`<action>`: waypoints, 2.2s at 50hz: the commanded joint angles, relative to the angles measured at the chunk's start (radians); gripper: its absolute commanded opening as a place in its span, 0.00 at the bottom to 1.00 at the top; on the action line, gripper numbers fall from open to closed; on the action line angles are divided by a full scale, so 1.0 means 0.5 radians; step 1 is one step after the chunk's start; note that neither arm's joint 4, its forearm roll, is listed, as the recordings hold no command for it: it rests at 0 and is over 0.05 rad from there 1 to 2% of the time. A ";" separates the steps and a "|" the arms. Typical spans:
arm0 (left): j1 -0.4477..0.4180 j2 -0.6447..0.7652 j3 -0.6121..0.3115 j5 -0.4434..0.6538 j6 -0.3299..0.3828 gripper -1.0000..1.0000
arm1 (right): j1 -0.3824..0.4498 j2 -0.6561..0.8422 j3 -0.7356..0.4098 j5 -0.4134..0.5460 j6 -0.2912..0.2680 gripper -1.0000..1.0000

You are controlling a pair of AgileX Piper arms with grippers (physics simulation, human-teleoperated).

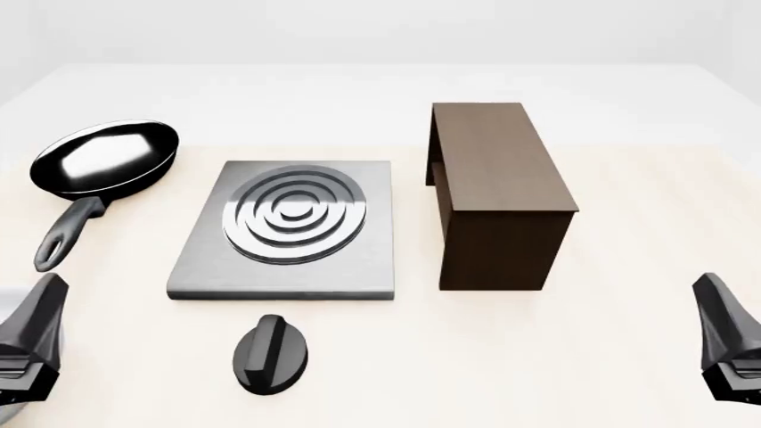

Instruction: Turn on the stove.

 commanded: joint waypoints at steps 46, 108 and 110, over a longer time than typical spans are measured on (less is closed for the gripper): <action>-0.008 0.404 -0.393 0.221 -0.307 1.00 | -0.001 0.011 -0.005 -0.001 0.003 1.00; -0.476 1.504 -0.344 0.286 -0.881 1.00 | 0.000 0.012 -0.005 -0.001 0.004 1.00; -0.500 1.572 -0.311 0.215 -0.913 1.00 | -0.001 0.011 -0.005 -0.001 0.003 1.00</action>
